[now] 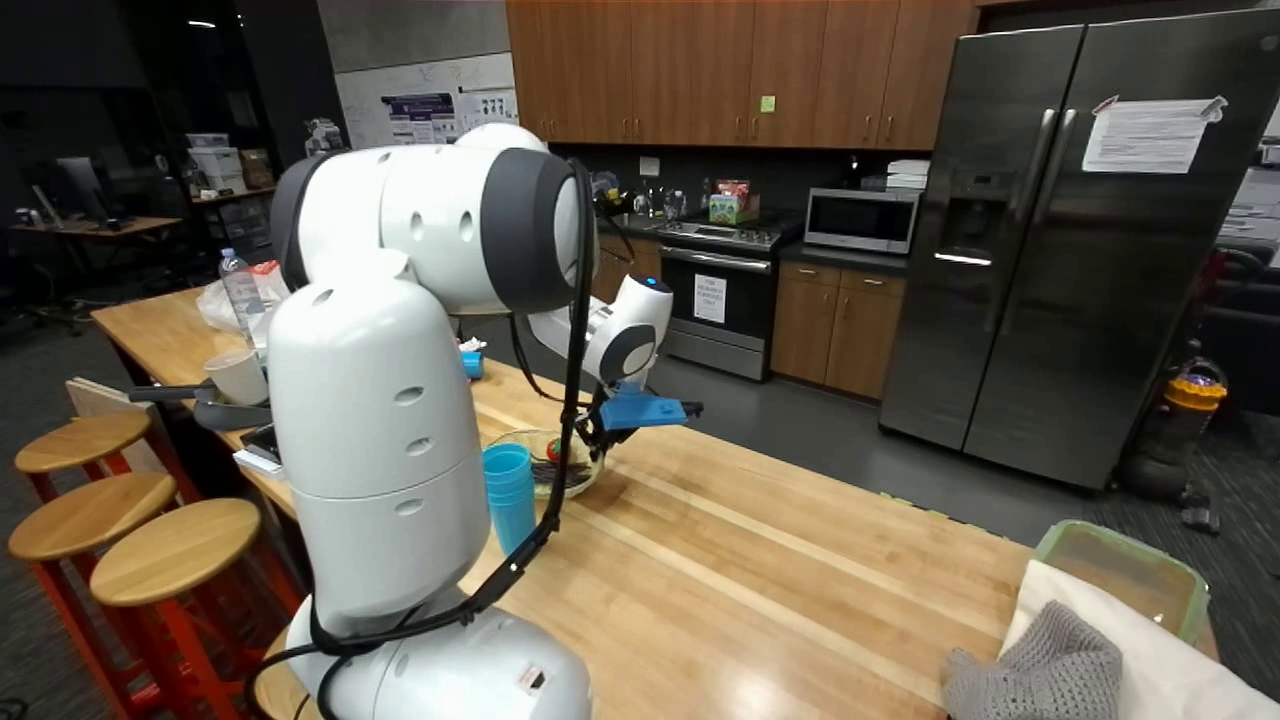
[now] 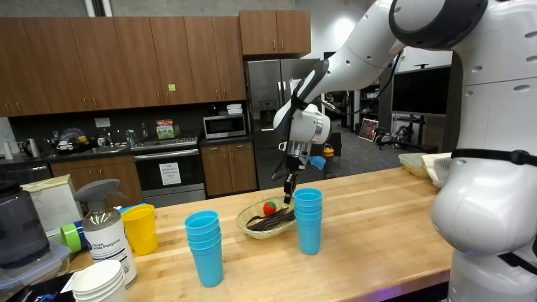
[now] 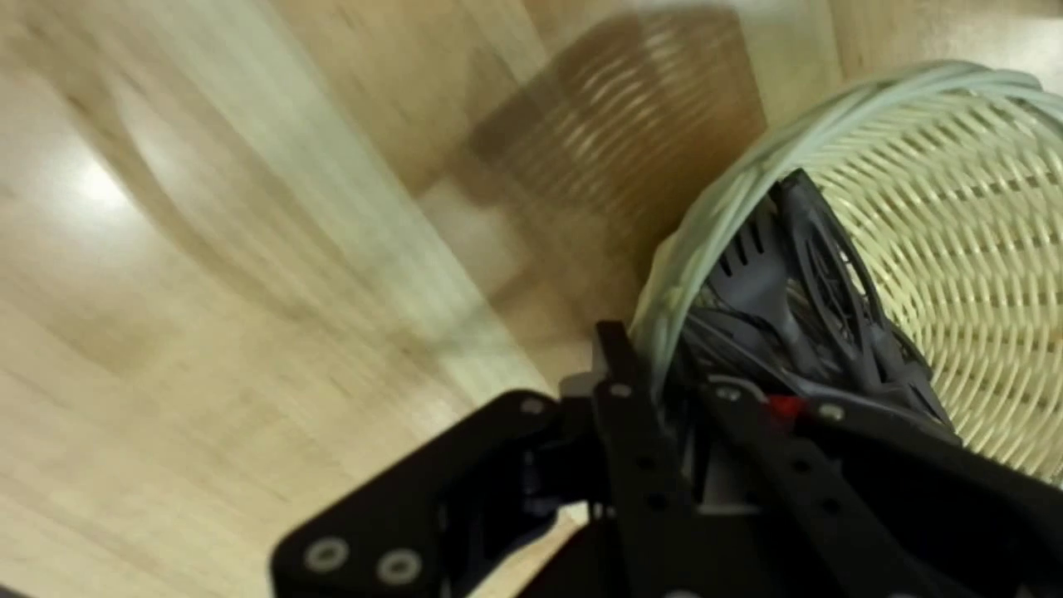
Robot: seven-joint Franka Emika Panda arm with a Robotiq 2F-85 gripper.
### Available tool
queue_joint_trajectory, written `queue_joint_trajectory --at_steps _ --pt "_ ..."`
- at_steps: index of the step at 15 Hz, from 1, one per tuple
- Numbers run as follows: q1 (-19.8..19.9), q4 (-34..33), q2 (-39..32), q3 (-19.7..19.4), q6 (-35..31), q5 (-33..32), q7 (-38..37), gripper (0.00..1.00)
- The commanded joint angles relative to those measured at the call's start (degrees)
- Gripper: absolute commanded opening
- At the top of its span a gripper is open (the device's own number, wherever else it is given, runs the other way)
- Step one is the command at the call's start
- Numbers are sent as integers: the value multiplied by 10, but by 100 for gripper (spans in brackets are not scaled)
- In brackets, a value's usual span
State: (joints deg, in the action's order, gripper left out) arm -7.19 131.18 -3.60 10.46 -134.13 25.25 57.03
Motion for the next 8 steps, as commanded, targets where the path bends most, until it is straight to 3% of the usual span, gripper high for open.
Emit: queue_joint_trajectory --at_steps 1,8 --pt "31 -34 -3 -30 31 -7 63 1" --pt "81 -80 -18 -82 62 -25 147 1"
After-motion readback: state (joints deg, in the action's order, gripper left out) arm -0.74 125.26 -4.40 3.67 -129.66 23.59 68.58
